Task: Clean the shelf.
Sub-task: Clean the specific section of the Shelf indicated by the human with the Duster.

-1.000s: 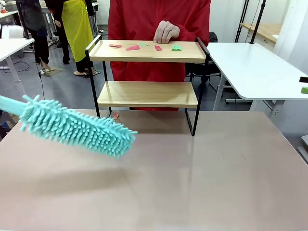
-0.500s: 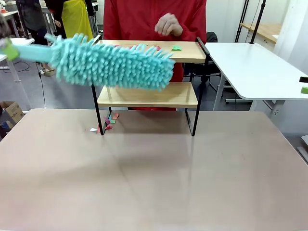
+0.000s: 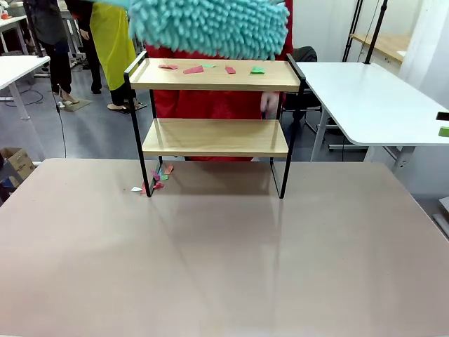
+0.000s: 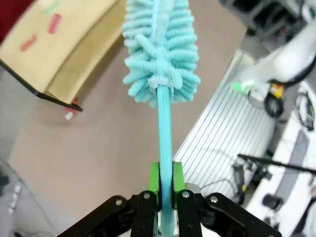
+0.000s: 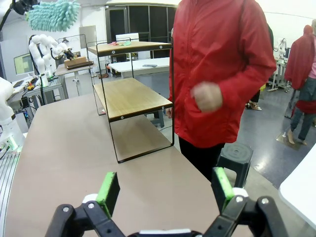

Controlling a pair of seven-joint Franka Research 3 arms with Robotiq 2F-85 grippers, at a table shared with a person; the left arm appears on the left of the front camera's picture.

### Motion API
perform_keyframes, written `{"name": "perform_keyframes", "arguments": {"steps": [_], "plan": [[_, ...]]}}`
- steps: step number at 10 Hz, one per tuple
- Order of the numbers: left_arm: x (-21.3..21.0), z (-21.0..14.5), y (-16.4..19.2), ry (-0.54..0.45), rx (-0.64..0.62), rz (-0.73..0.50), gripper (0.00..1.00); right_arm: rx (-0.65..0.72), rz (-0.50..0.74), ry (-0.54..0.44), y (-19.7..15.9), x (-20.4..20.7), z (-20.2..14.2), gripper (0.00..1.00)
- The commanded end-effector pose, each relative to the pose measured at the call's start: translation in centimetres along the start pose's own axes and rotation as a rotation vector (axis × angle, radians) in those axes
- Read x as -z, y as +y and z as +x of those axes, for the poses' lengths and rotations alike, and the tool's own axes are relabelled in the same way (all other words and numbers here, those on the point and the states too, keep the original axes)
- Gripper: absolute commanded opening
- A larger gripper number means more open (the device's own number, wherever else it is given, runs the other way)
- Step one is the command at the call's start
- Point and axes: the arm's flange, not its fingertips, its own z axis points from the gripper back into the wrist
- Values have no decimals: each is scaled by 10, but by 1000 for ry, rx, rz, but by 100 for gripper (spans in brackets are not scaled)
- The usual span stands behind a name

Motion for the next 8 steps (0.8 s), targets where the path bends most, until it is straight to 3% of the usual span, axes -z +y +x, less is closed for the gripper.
{"name": "perform_keyframes", "arguments": {"steps": [1, 8], "plan": [[-8, 43, -20, -41, -148, 58, 13, -7, 1, 1, 1, 1, 4, 100], [57, 181, -75, -154, -523, 335, 13, -7, 1, 1, 1, 1, 4, 100]]}}
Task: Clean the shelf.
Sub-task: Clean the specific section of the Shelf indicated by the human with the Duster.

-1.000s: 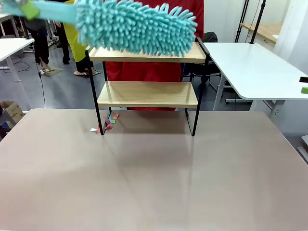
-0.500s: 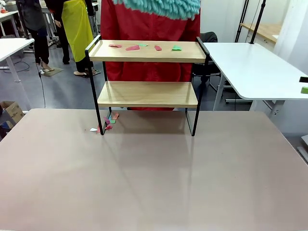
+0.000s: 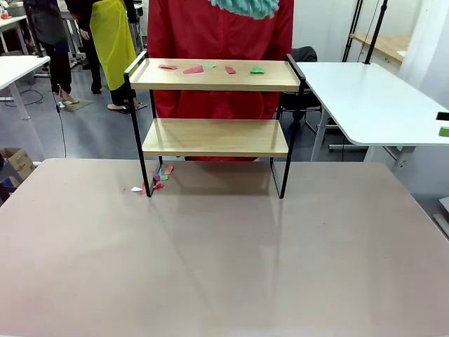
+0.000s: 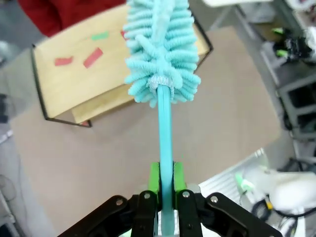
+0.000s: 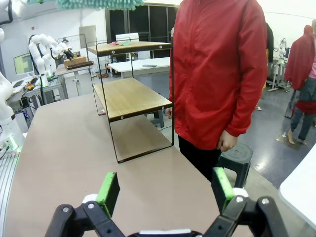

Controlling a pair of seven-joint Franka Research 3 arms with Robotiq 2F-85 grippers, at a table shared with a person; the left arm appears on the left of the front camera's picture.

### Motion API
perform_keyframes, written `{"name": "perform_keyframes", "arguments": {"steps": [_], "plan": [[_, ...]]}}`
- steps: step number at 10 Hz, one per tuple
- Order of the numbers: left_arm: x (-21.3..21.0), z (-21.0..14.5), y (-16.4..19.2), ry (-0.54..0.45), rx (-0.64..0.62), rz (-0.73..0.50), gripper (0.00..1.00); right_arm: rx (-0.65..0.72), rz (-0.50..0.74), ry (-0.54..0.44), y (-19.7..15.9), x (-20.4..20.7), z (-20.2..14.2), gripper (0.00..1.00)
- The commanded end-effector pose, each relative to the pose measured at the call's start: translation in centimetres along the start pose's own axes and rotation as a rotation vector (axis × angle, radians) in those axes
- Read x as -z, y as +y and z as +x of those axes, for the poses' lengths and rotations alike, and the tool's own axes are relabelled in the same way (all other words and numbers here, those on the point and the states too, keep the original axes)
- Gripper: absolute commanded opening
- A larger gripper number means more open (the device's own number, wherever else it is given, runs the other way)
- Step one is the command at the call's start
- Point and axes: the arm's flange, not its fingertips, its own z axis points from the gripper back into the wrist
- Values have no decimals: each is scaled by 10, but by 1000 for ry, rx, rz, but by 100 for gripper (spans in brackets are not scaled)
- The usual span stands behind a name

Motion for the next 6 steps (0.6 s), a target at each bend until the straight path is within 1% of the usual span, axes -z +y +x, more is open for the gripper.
{"name": "perform_keyframes", "arguments": {"steps": [1, 2, 5, 6], "plan": [[2, 28, -36, -51, -87, 73, 13, -7, 2, 1, 1, 2, 4, 100], [15, 33, -50, -67, -104, 98, 13, -7, 2, 1, 1, 2, 4, 100], [51, 43, -77, -109, -178, 117, 13, -7, 2, 1, 1, 2, 4, 100], [63, 46, -89, -102, -188, 125, 13, -7, 2, 1, 1, 2, 4, 100]]}}
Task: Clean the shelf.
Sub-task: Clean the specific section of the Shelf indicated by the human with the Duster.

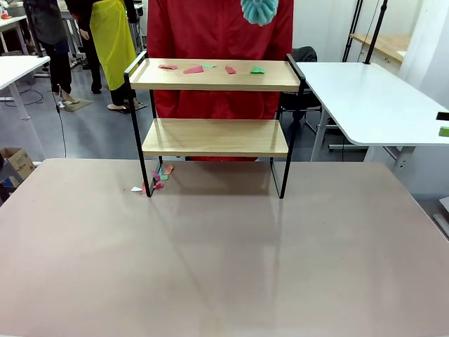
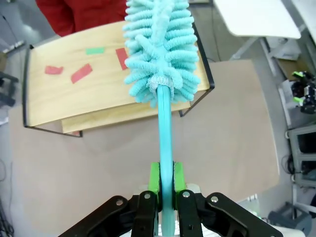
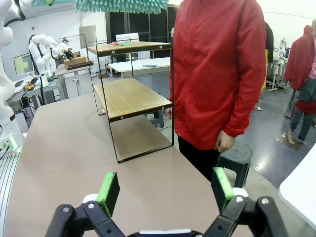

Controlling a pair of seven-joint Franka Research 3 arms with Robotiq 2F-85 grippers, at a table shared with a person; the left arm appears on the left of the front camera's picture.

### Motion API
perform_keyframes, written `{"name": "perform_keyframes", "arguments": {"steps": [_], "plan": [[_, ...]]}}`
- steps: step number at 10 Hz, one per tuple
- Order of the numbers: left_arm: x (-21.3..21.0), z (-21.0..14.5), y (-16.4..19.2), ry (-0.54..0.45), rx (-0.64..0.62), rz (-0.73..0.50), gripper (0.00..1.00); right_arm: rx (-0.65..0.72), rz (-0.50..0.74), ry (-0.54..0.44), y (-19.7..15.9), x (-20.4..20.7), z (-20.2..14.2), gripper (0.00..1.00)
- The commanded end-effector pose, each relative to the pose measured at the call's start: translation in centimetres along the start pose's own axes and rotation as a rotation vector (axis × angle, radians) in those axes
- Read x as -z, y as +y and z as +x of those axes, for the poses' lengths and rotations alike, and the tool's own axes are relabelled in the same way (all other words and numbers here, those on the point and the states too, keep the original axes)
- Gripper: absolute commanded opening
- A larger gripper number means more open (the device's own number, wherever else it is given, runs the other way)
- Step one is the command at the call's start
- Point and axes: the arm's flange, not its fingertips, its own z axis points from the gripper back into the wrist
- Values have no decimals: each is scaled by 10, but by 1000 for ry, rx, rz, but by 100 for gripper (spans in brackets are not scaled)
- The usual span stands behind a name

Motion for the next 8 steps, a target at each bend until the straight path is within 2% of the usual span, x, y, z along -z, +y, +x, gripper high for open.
{"name": "perform_keyframes", "arguments": {"steps": [1, 8], "plan": [[1, 20, -33, -1, -25, 15, 13, -7, 2, 1, 1, 2, 4, 100], [64, -13, -71, 144, 21, 116, 13, -7, 2, 1, 1, 2, 4, 100]]}}
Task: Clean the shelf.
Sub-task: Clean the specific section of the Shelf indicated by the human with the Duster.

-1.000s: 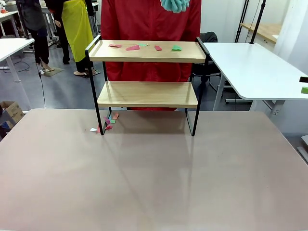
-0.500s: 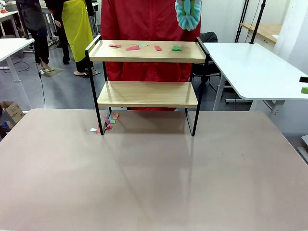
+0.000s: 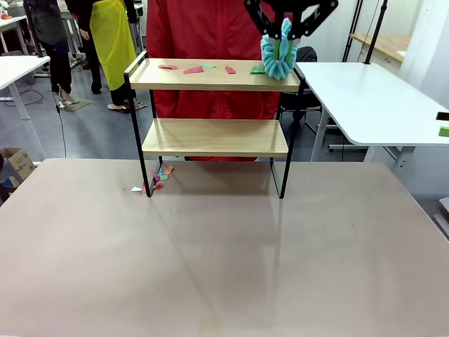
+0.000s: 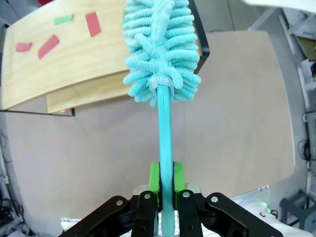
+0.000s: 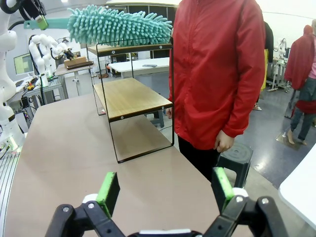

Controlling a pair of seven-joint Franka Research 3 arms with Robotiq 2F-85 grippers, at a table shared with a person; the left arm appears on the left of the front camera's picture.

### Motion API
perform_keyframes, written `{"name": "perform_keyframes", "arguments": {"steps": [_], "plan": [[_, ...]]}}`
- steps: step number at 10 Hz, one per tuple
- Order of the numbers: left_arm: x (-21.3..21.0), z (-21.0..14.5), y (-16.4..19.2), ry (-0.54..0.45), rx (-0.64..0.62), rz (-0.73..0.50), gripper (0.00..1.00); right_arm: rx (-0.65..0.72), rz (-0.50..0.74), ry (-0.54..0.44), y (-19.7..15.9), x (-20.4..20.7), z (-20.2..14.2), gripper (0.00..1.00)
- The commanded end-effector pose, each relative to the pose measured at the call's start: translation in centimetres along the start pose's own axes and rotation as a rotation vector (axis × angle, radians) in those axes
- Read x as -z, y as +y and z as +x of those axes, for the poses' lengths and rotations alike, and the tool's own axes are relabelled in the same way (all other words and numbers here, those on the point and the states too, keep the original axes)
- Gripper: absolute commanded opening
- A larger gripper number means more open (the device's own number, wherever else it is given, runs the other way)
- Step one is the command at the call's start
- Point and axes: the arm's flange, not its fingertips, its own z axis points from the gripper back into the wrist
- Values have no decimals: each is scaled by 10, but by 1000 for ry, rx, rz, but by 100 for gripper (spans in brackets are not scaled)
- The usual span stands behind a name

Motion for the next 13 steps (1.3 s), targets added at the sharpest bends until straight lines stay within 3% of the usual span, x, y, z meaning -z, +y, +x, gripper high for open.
{"name": "perform_keyframes", "arguments": {"steps": [1, 8, 10, 13], "plan": [[-5, 10, -12, 11, -3, 25, 13, -7, 2, 1, 1, 2, 4, 100], [20, 11, -13, 163, 85, -26, 13, -7, 2, 1, 1, 2, 4, 100], [32, 1, -12, 104, 29, -10, 13, -7, 2, 1, 1, 2, 4, 100], [38, 4, 4, 172, 0, -6, 13, -7, 2, 1, 1, 2, 4, 100]]}}
